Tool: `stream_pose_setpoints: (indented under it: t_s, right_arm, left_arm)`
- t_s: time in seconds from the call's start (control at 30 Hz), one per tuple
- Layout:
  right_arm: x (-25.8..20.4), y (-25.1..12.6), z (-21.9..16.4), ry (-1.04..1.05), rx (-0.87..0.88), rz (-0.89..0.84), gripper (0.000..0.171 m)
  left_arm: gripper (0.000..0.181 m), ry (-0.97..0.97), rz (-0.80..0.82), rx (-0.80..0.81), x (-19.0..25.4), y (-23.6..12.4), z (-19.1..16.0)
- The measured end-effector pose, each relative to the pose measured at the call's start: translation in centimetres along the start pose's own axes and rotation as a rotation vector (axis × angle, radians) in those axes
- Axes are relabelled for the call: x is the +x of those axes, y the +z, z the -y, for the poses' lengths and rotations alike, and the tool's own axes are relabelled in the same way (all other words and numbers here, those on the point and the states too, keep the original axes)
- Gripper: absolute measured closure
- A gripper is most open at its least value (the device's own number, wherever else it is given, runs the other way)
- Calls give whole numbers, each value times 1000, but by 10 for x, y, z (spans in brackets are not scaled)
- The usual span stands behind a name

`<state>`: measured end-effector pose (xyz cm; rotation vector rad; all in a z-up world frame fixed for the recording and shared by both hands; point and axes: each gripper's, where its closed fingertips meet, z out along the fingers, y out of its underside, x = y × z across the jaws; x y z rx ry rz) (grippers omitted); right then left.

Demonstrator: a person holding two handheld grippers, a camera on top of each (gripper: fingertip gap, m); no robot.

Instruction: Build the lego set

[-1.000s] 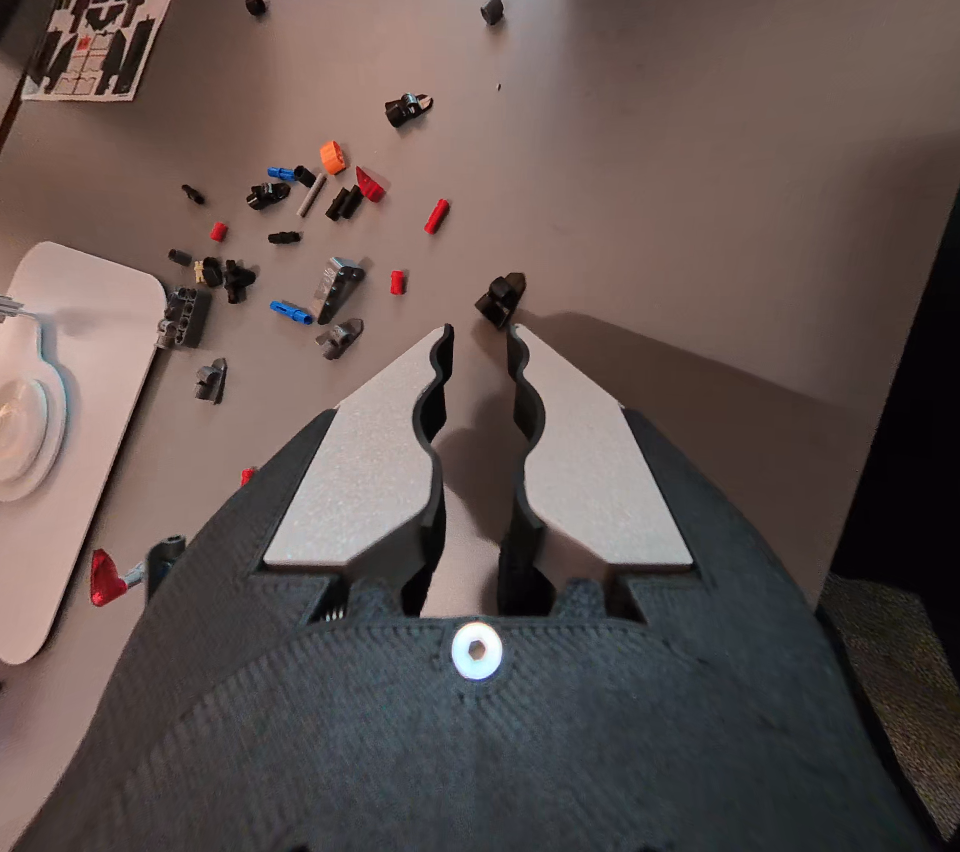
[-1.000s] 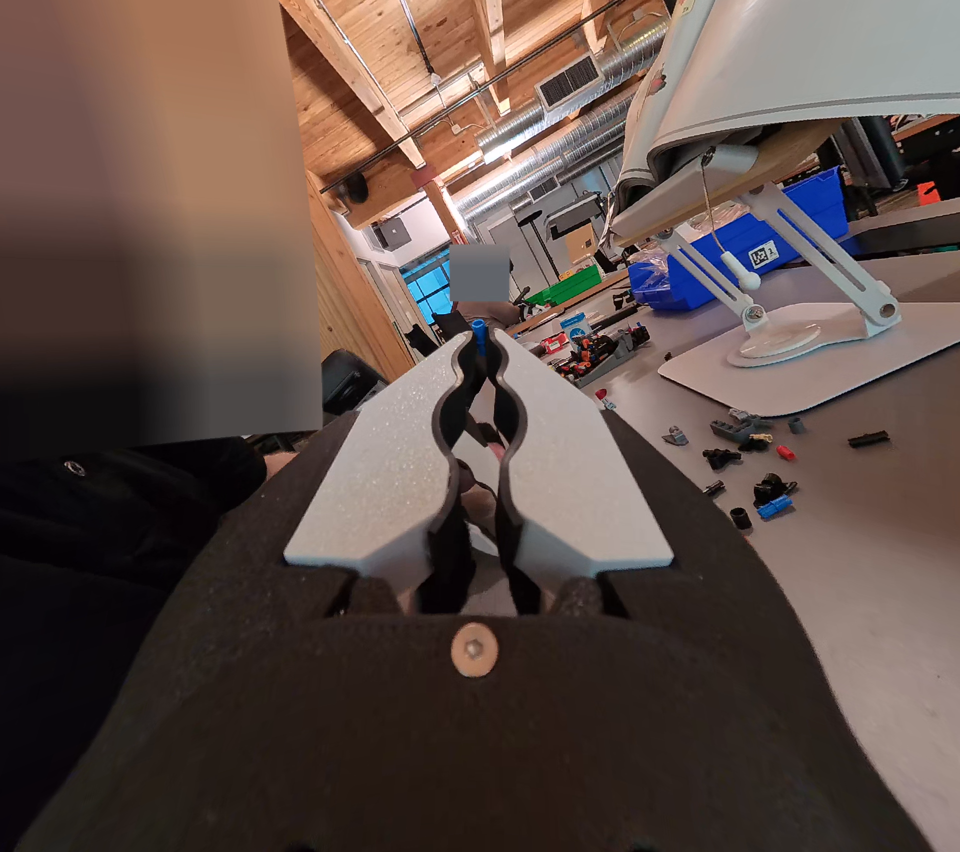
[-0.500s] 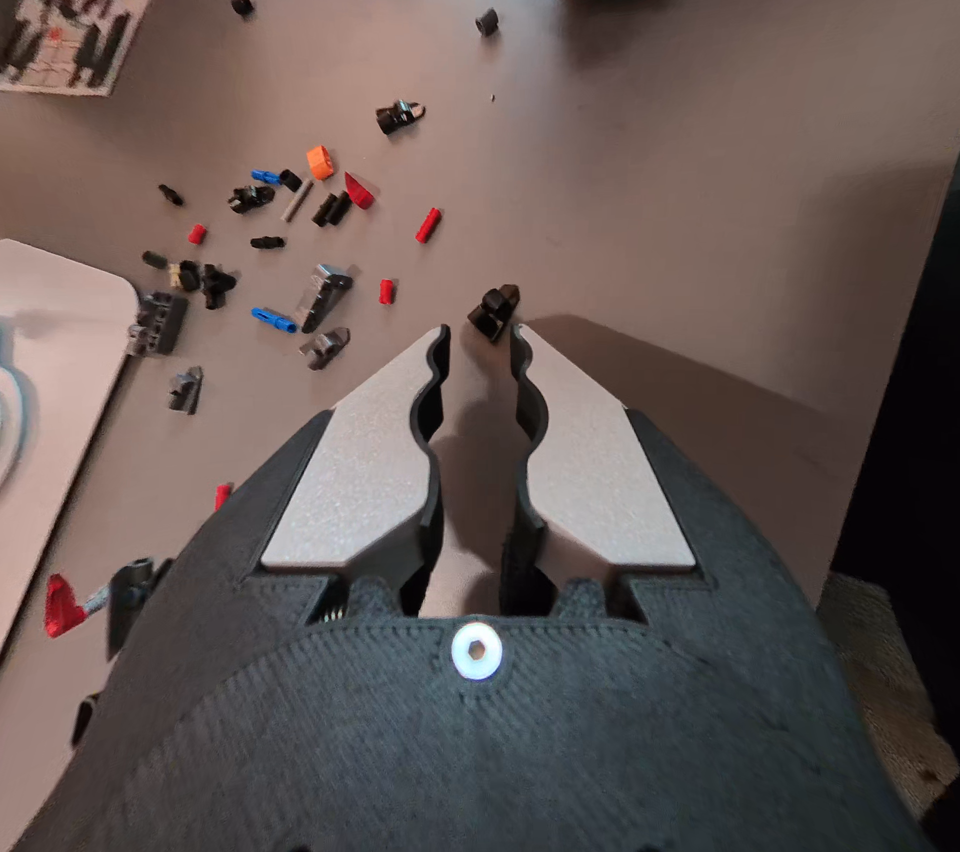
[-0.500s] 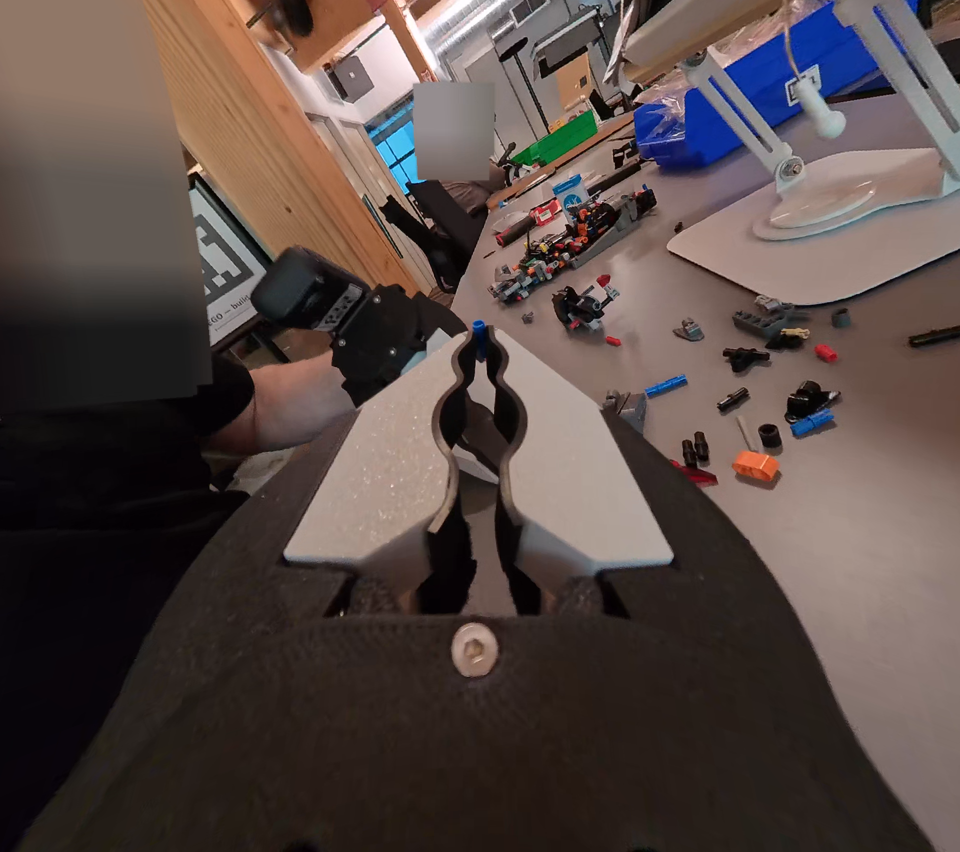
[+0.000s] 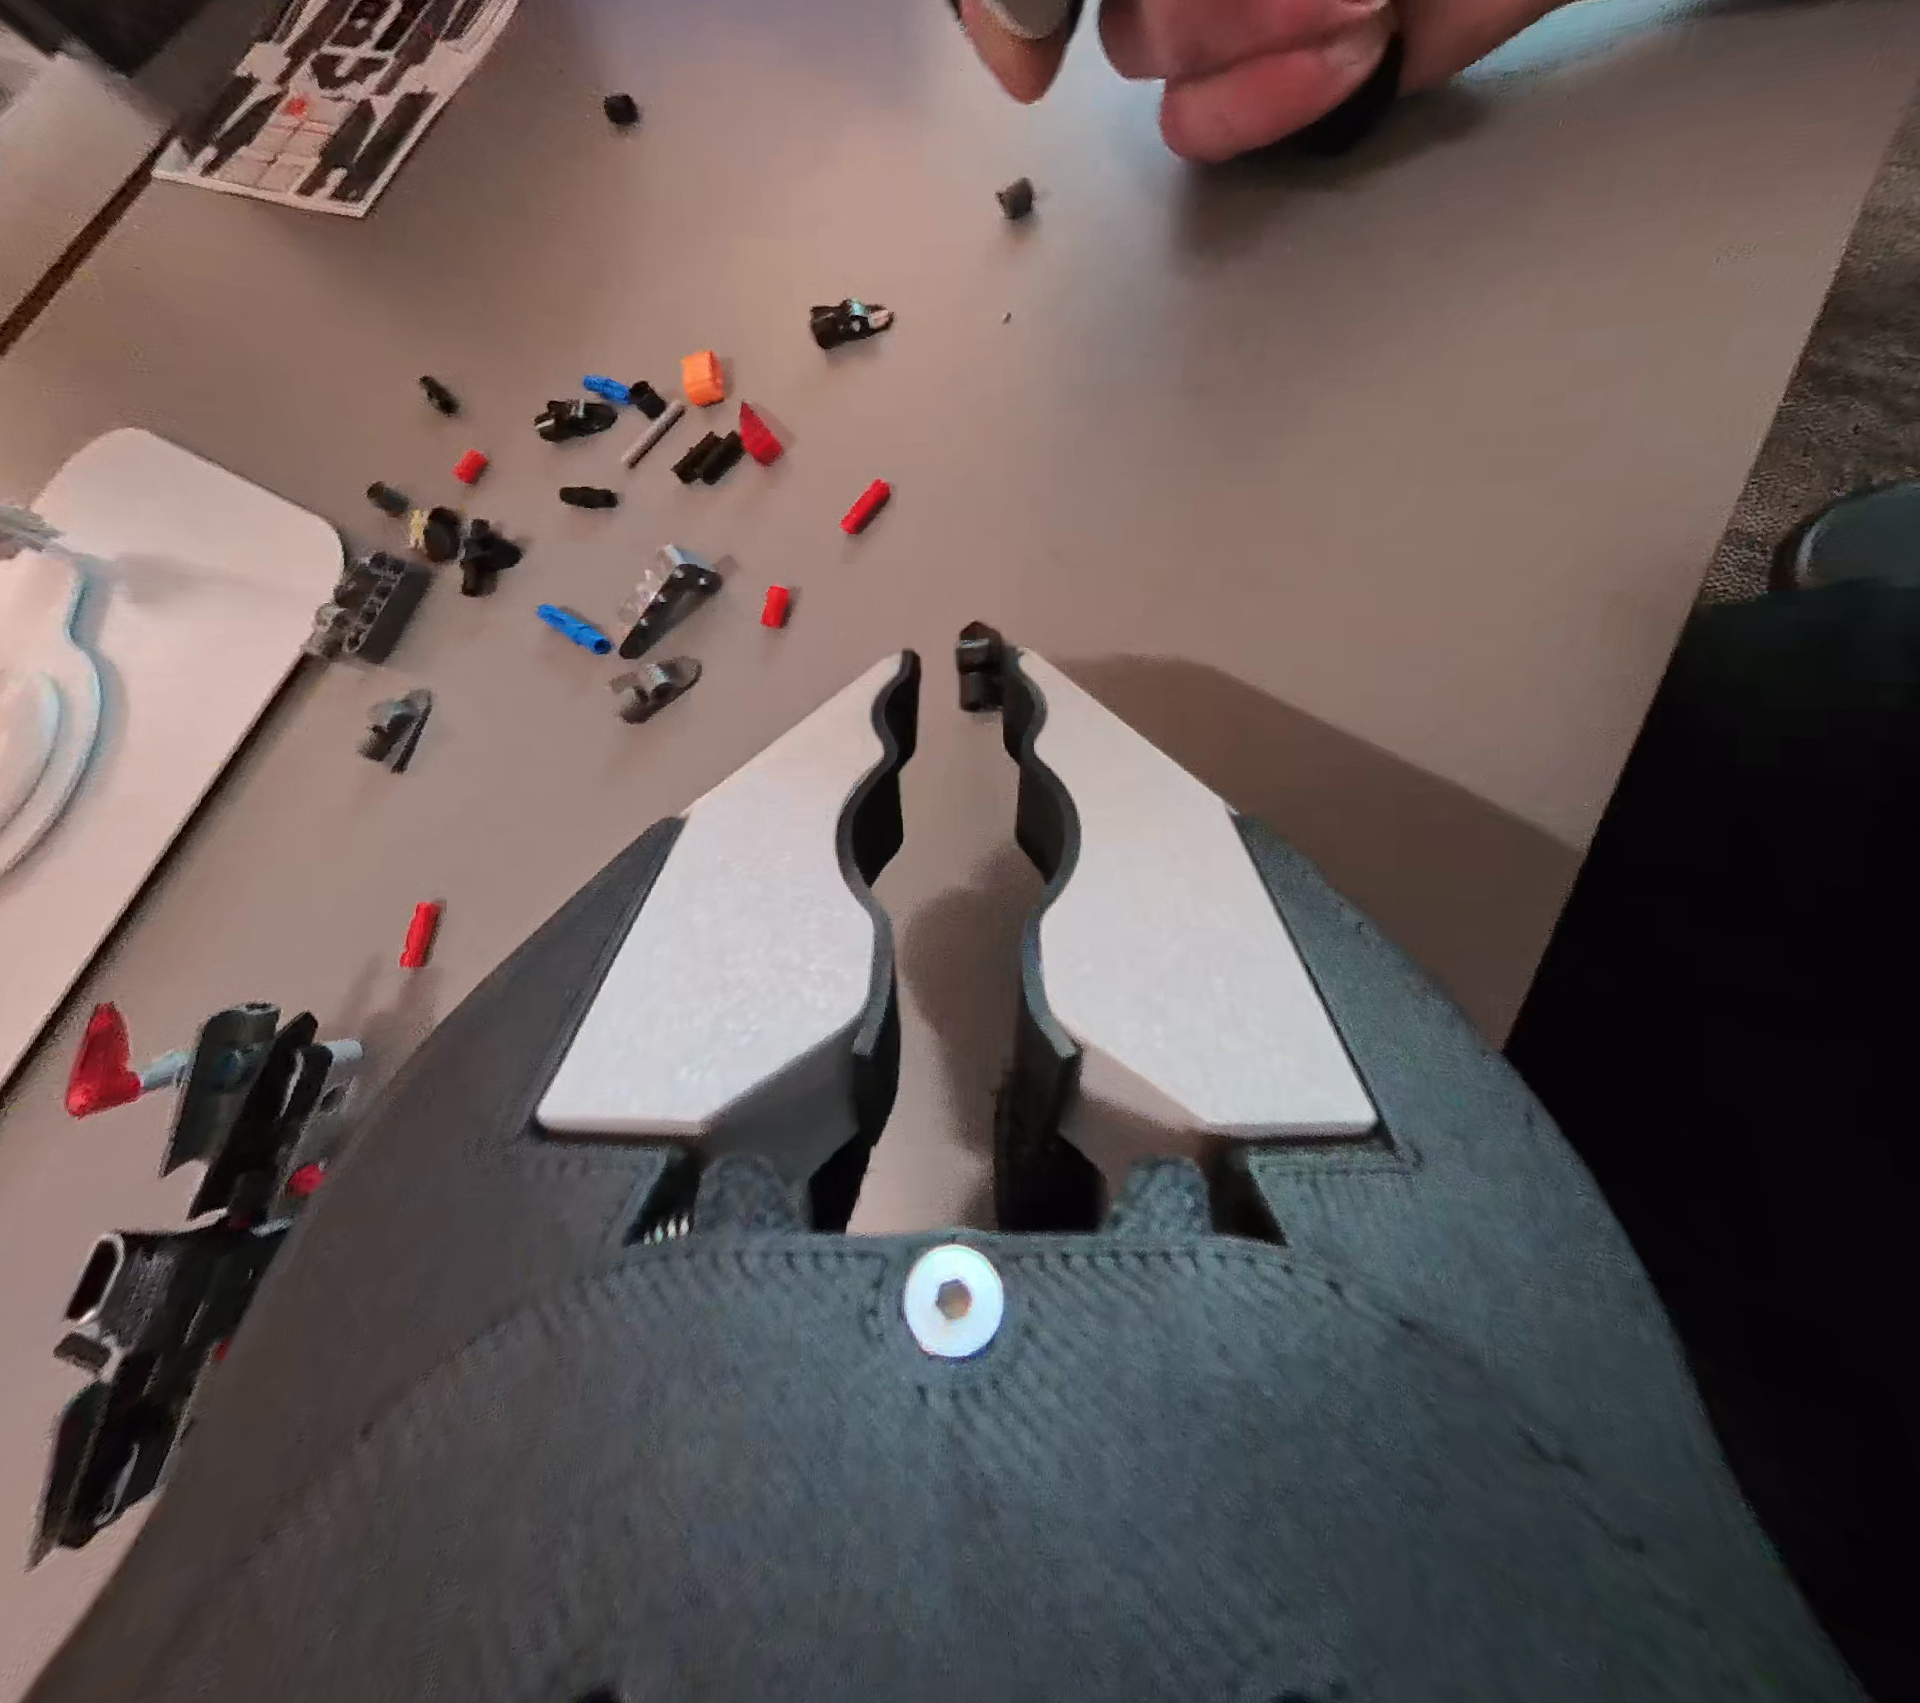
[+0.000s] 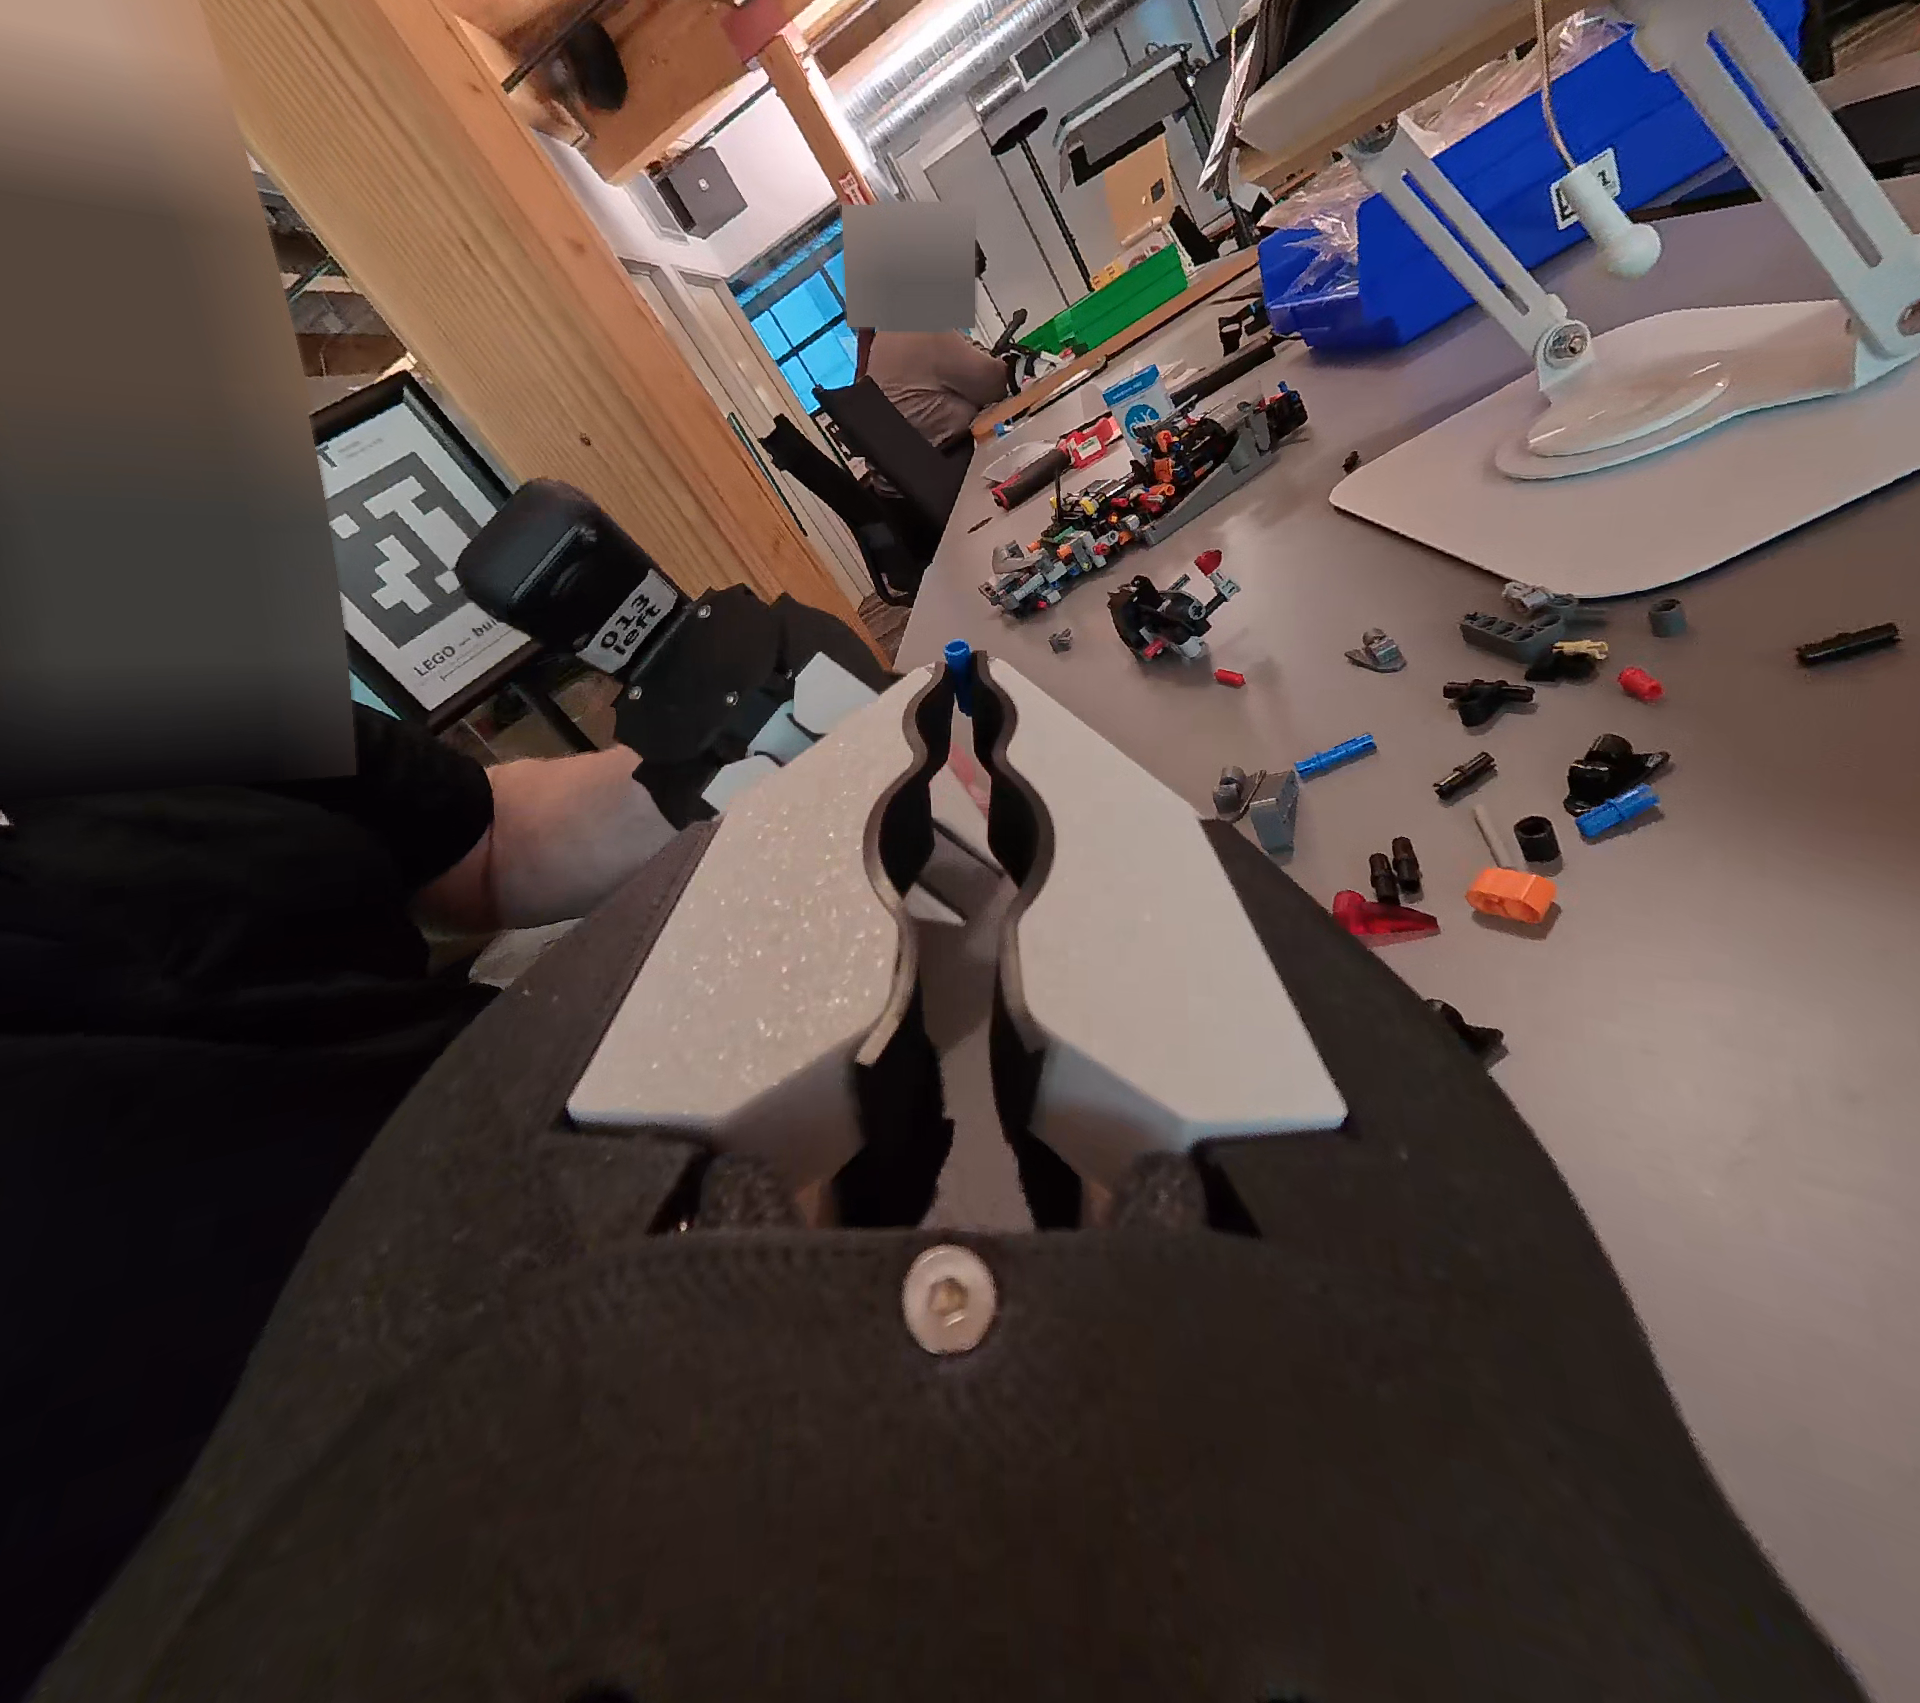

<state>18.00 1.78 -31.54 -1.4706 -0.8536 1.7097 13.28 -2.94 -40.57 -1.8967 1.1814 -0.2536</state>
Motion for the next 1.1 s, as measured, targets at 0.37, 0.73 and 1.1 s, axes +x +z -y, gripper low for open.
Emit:
stream_pose_setpoints:
  t_s: [0.37,0.73,1.1]
  right_arm:
    - [-1,0,-1,-5,-3,3,171]
    - [-3,-6,8,11,53,31,170]
    - [-21,11,28,41,144,104,171]
  left_arm:
    - [175,-38,-12,-87,0,18,-16]
    - [176,-238,-39,76,-14,6,8]
    - [177,-971,-526,1148,-87,-115,80]
